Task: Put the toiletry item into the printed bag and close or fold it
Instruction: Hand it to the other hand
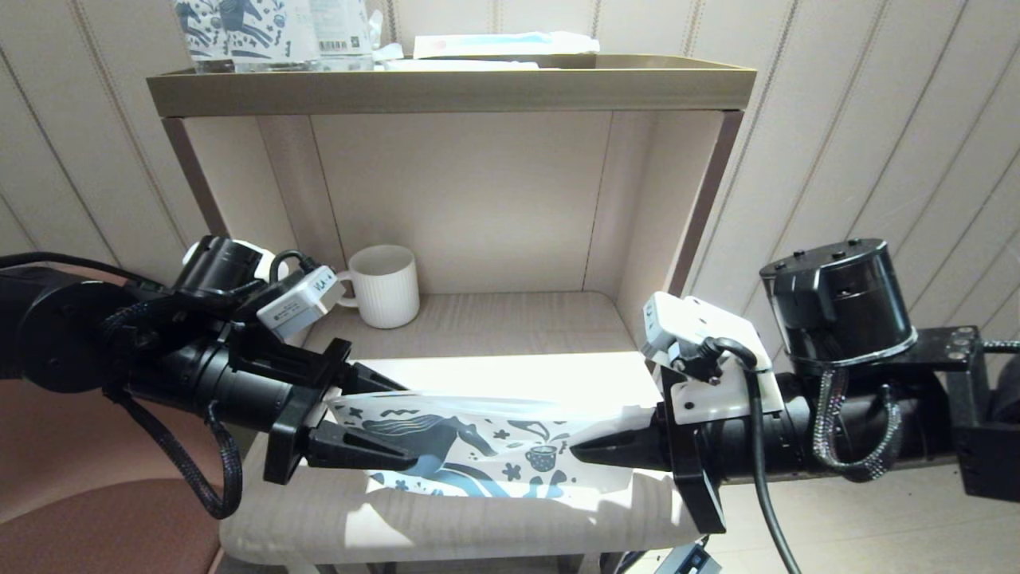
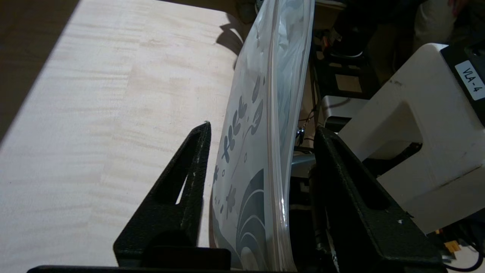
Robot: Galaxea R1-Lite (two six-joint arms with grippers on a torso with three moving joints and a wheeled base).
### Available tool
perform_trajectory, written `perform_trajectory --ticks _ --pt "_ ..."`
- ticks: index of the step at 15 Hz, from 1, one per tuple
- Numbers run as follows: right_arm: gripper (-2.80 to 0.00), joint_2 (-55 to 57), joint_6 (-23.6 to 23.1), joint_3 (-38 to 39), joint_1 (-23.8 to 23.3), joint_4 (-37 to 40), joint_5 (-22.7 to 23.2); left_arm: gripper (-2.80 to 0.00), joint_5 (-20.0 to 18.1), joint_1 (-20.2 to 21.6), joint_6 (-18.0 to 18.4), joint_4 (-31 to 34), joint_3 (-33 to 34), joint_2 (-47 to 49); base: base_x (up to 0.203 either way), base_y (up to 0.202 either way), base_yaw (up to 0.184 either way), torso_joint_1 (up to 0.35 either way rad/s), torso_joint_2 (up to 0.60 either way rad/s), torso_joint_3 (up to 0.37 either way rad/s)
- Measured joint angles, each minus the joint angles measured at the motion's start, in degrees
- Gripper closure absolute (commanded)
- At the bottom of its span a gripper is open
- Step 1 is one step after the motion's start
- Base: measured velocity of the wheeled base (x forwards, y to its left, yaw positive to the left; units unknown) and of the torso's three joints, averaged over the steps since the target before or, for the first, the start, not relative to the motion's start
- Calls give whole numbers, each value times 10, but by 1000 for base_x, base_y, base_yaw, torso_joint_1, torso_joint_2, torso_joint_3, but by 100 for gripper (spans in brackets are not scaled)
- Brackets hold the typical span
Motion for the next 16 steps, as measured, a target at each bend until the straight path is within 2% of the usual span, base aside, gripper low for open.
perform_trajectory --ticks 5,8,11,12,13,14,16 --pt "0 -5 0 4 0 5 -9 -280 3 0 -4 -2 -7 -16 0 0 0 0 0 0" --pt "0 -15 0 -5 9 25 -70 -280 53 1 -6 0 -11 -44 0 0 0 0 0 0" --pt "0 -21 0 -34 40 95 -129 -280 68 1 -20 3 -16 -70 0 0 0 0 0 0" --pt "0 -24 0 -46 46 113 -138 -171 70 1 -35 3 -22 -77 0 0 0 0 0 0" --pt "0 -26 0 -56 50 130 -149 0 78 1 -57 2 -27 -83 0 0 0 0 0 0" --pt "0 -28 0 -63 54 144 -157 0 92 1 -74 -1 -31 -90 0 0 0 0 0 0" --pt "0 -32 1 -73 66 163 -171 0 105 1 -81 -2 -32 -99 0 0 0 0 0 0"
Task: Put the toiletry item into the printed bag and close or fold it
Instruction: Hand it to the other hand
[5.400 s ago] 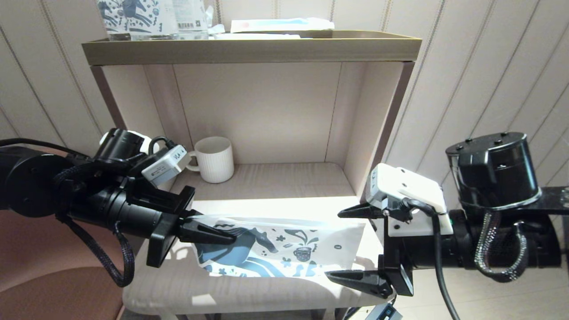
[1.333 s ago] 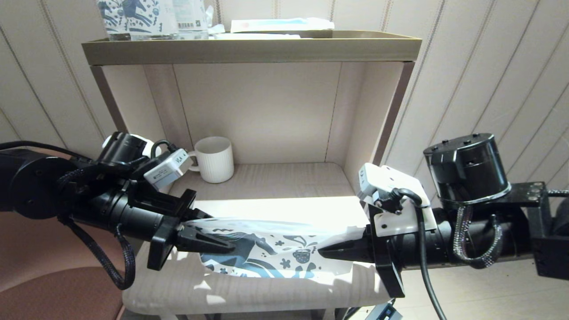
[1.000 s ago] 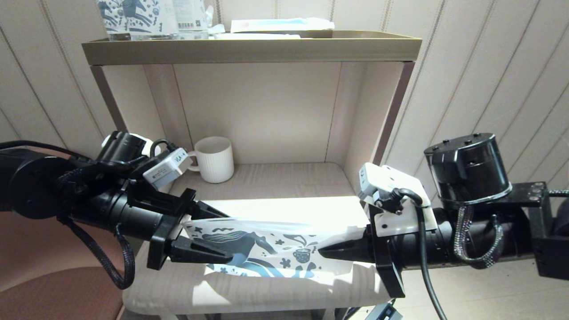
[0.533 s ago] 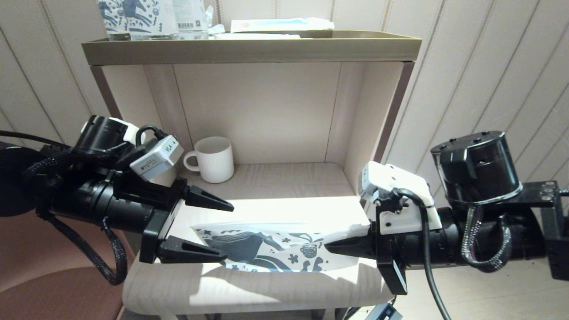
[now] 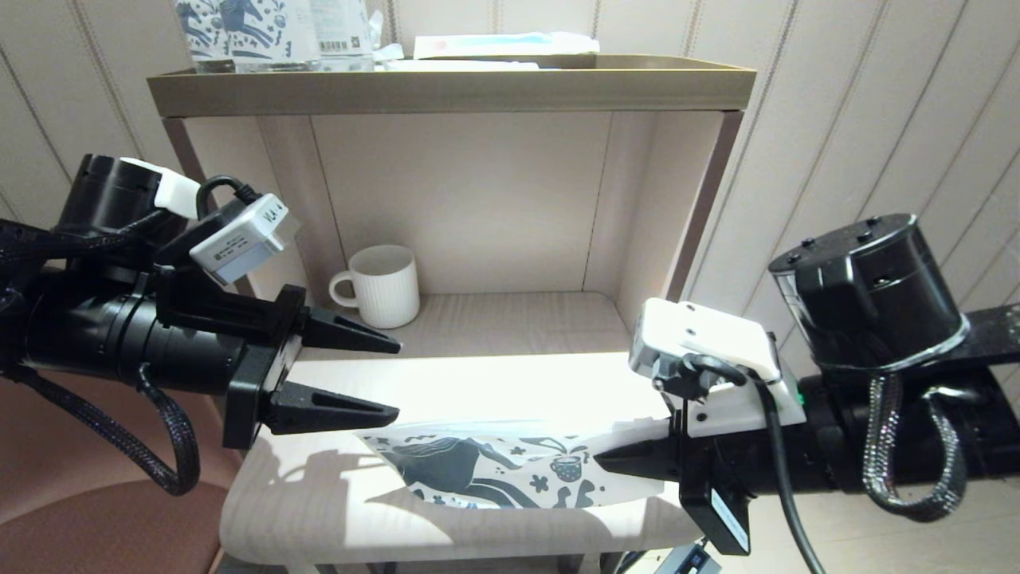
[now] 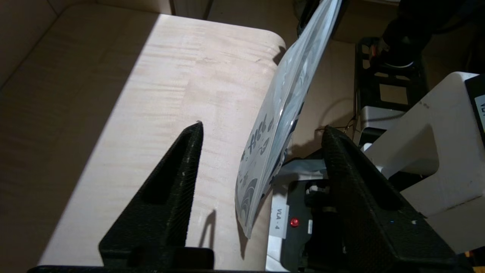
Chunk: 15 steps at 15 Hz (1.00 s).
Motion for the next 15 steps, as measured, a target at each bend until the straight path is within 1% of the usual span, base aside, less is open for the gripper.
perform_trajectory --ticks 3,4,12,13,15 --pt "0 1 0 -6 23 7 -29 0 1 -1 0 1 0 -5 0 0 0 0 0 0" --pt "0 2 0 -7 30 8 -31 0 2 -4 -2 2 0 -5 0 0 0 0 0 0" --pt "0 13 1 -33 76 6 -40 0 3 -35 -56 1 -6 -6 0 0 0 0 0 0" --pt "0 15 1 -35 83 6 -44 0 11 -45 -69 0 -6 -9 0 0 0 0 0 0" --pt "0 27 1 -41 94 5 -48 0 35 -61 -80 0 -5 -14 0 0 0 0 0 0"
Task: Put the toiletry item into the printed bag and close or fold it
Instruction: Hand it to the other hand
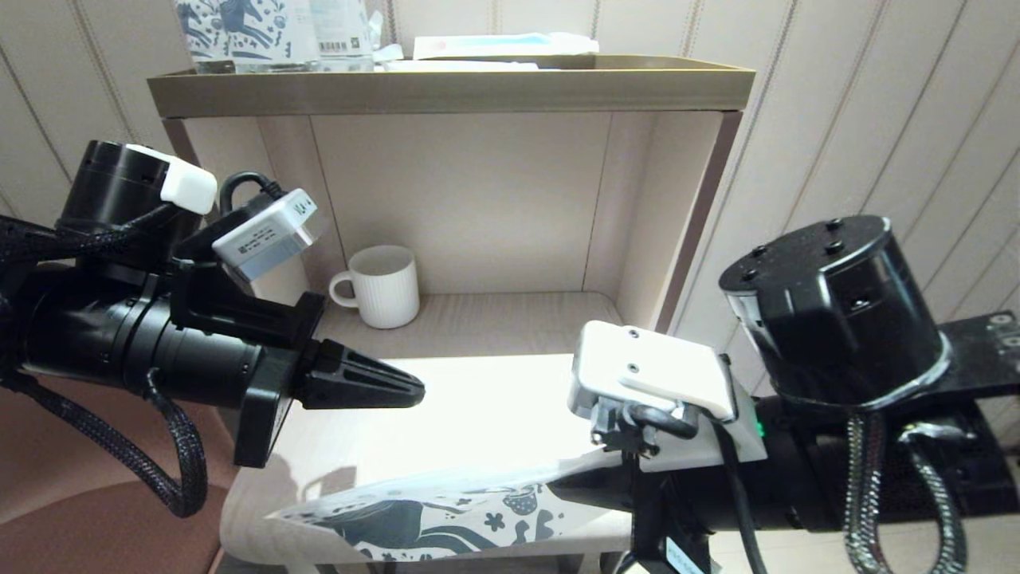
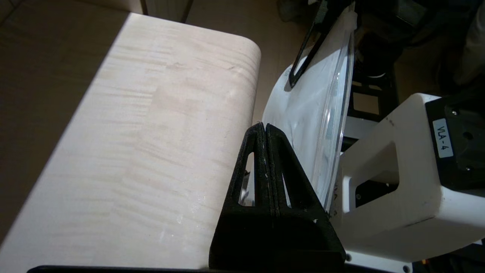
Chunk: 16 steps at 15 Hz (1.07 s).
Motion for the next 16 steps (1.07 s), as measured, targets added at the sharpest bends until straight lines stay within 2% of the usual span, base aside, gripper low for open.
perform_trajectory --ticks 9,12,16 --pt "0 67 2 -36 26 3 -3 0 3 -22 -2 2 10 -20 0 0 0 0 0 0" --pt "0 74 21 -38 28 3 -3 0 3 -43 3 1 20 -21 0 0 0 0 0 0" --pt "0 90 22 -74 29 3 -3 0 6 -65 5 0 32 -22 0 0 0 0 0 0"
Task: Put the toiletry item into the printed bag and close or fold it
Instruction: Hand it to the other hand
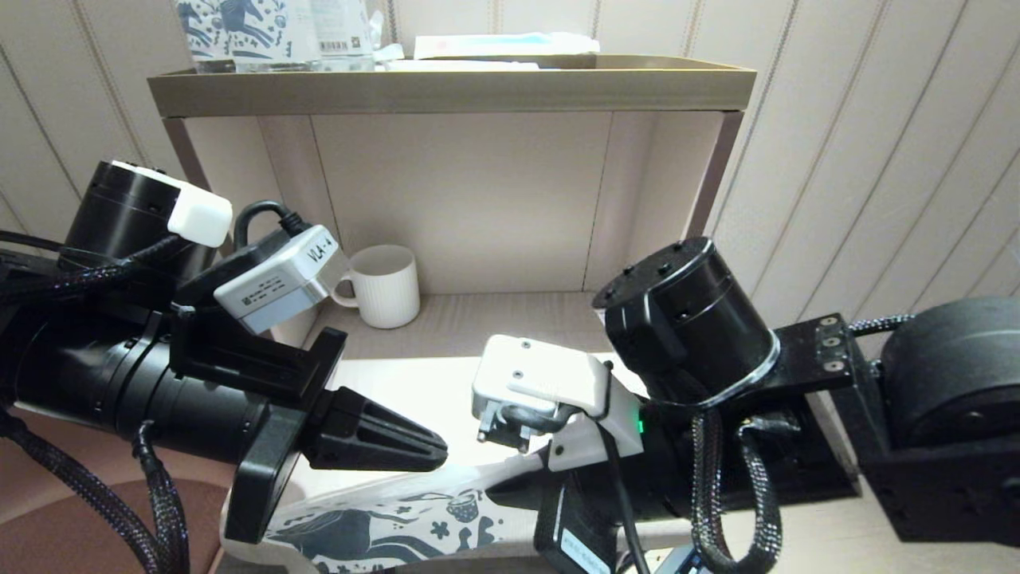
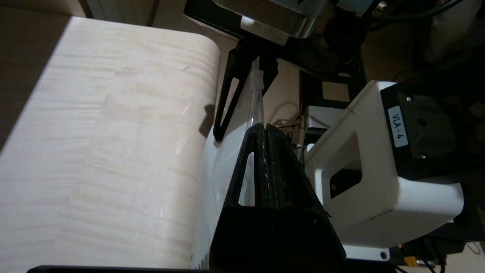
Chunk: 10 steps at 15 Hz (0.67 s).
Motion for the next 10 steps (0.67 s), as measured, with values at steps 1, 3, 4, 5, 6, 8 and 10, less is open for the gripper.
perform_trajectory --ticks 1,3,4,5,6,8,10 --pt "0 2 0 -8 2 1 0 0 0 -1 -1 0 0 -1 0 0 0 0 0 0" --pt "0 5 -1 -19 8 15 0 0 -1 -1 -4 0 -2 -1 0 0 0 0 0 0" --pt "0 6 0 -22 10 16 1 -167 -1 -1 -6 0 -4 -1 0 0 0 0 0 0" --pt "0 7 -1 -25 11 17 1 -280 -1 -2 -7 0 -4 -1 0 0 0 0 0 0" --pt "0 10 0 -29 12 16 1 -280 -1 -2 -7 0 -3 -2 0 0 0 0 0 0" --pt "0 15 -1 -35 15 16 1 -280 -2 -2 -7 -2 -1 -2 0 0 0 0 0 0" --pt "0 18 1 -39 15 16 2 -280 -2 -3 -6 -2 -1 -2 0 0 0 0 0 0"
